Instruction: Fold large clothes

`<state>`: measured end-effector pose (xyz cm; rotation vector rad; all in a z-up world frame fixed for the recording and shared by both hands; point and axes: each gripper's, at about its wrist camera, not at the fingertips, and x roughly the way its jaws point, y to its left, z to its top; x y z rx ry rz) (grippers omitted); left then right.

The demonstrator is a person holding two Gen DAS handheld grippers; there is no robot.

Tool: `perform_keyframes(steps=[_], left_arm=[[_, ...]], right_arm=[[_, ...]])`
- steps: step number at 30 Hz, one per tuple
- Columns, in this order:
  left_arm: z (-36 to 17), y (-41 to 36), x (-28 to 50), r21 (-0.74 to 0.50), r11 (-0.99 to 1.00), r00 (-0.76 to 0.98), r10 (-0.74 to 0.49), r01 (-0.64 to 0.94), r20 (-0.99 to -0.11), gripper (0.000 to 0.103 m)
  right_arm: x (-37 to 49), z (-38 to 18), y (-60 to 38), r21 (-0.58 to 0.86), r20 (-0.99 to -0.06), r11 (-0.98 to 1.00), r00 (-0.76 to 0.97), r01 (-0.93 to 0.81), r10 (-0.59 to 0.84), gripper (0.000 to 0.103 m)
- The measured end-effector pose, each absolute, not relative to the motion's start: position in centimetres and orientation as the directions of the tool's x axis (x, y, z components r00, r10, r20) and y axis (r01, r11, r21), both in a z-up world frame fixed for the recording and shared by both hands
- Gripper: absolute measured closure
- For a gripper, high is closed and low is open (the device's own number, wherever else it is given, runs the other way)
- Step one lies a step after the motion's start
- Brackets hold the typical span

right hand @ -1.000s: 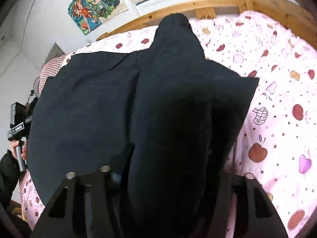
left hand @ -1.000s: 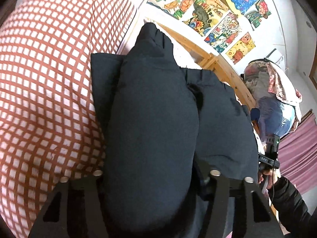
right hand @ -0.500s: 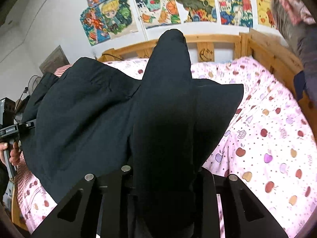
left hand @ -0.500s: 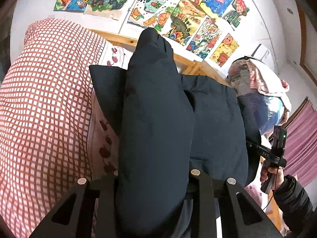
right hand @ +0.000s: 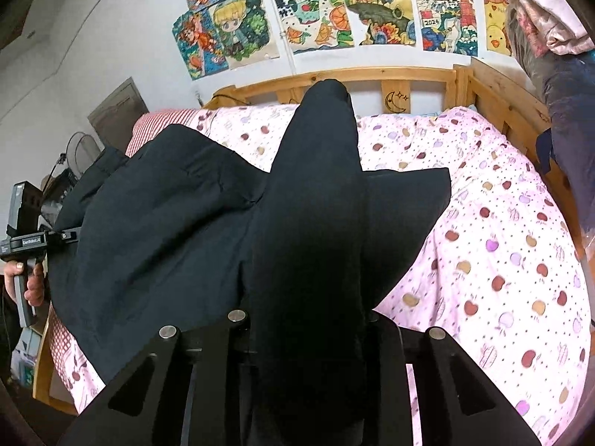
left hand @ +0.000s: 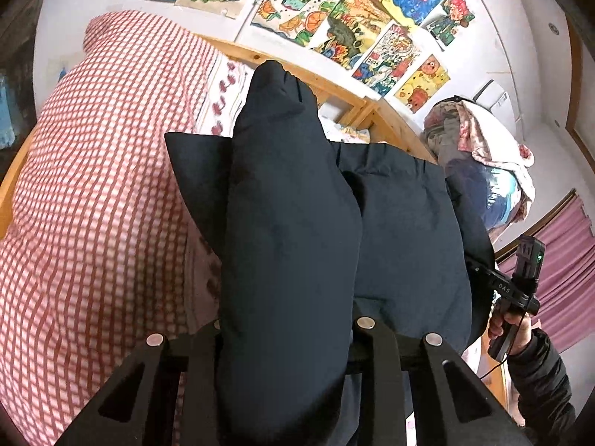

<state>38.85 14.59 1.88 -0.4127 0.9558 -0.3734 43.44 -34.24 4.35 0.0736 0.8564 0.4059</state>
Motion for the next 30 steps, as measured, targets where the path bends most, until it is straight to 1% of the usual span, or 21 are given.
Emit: perform_keyframes(steps=[6, 9, 13, 15, 17, 18, 19, 20, 21, 22, 23, 24, 25, 26, 27, 28, 29, 30], left_arm=[[-0.2, 15.5, 38.1, -0.466, 0.878, 0.518, -0.449, 0.108, -0.728, 0.076], [-0.7, 15.4, 38.1, -0.45, 0.888, 0.519, -0.432, 0.099, -0.738, 0.074], [-0.3, 14.2, 38.7, -0.417, 0.903, 0.525, -0.407, 0.107, -0.747, 0.071], [-0.3, 14.0, 38.7, -0.403, 0.91, 0.525, -0.39, 0.094, -0.757, 0.067], [-0.3, 13.8, 38.9, -0.39, 0.918, 0.521, -0.37, 0.076, -0.77, 0.062], [-0.3, 13.8, 38.9, -0.385, 0.92, 0.518, -0.362, 0.067, -0.775, 0.061], [-0.2, 13.4, 39.1, -0.382, 0.922, 0.518, -0.356, 0.061, -0.778, 0.059], [-0.2, 13.3, 39.1, -0.375, 0.925, 0.517, -0.347, 0.052, -0.783, 0.057], [-0.1, 13.2, 39.1, -0.363, 0.931, 0.518, -0.332, 0.044, -0.788, 0.053], [-0.1, 13.1, 39.1, -0.35, 0.936, 0.521, -0.318, 0.039, -0.792, 0.051], [0.0, 12.8, 39.1, -0.335, 0.942, 0.524, -0.301, 0.031, -0.797, 0.045], [0.0, 12.7, 39.0, -0.321, 0.947, 0.528, -0.284, 0.022, -0.8, 0.034], [0.0, 12.5, 38.8, -0.3, 0.954, 0.536, -0.257, 0.007, -0.804, 0.028], [0.1, 12.4, 38.6, -0.283, 0.959, 0.55, -0.233, -0.007, -0.802, 0.019], [0.3, 12.3, 38.3, -0.269, 0.963, 0.564, -0.214, -0.016, -0.798, 0.013], [0.4, 12.1, 38.1, -0.257, 0.966, 0.574, -0.199, -0.021, -0.794, 0.012], [0.6, 11.8, 37.9, -0.241, 0.97, 0.582, -0.184, -0.021, -0.792, 0.009], [0.8, 11.4, 37.6, -0.212, 0.977, 0.584, -0.16, -0.02, -0.796, 0.006]], right_arm=[[43.4, 2.7, -34.1, 0.232, -0.748, 0.934, 0.565, -0.27, 0.349, 0.08], [43.8, 1.5, -34.3, 0.225, -0.771, 0.946, 0.55, -0.234, 0.32, 0.076], [43.4, 0.9, -34.8, 0.235, -0.77, 0.95, 0.556, -0.208, 0.312, 0.071], [43.3, 0.8, -35.0, 0.233, -0.773, 0.952, 0.556, -0.199, 0.305, 0.065], [43.3, 0.6, -35.0, 0.236, -0.78, 0.953, 0.547, -0.19, 0.303, 0.051], [43.3, 0.4, -34.9, 0.226, -0.789, 0.957, 0.542, -0.181, 0.289, 0.047], [43.2, 0.3, -34.8, 0.218, -0.794, 0.959, 0.539, -0.178, 0.281, 0.04], [43.0, 0.1, -34.6, 0.201, -0.802, 0.964, 0.536, -0.175, 0.265, 0.036], [42.8, 0.1, -34.5, 0.172, -0.807, 0.97, 0.541, -0.17, 0.238, 0.035], [42.7, 0.1, -34.4, 0.155, -0.808, 0.974, 0.546, -0.167, 0.222, 0.03], [42.4, 0.2, -34.4, 0.138, -0.807, 0.976, 0.553, -0.166, 0.208, 0.027], [42.3, 0.3, -34.5, 0.135, -0.805, 0.977, 0.557, -0.166, 0.205, 0.026], [42.2, 0.4, -34.6, 0.135, -0.804, 0.977, 0.558, -0.163, 0.205, 0.026], [42.1, 0.5, -34.8, 0.14, -0.803, 0.978, 0.56, -0.158, 0.205, 0.025], [42.0, 0.6, -35.1, 0.147, -0.8, 0.978, 0.563, -0.151, 0.207, 0.021], [41.9, 0.8, -35.4, 0.159, -0.792, 0.977, 0.572, -0.144, 0.213, 0.015], [41.7, 1.0, -35.7, 0.177, -0.783, 0.975, 0.58, -0.136, 0.223, 0.012], [41.4, 1.2, -36.0, 0.19, -0.777, 0.974, 0.587, -0.127, 0.228, 0.012]])
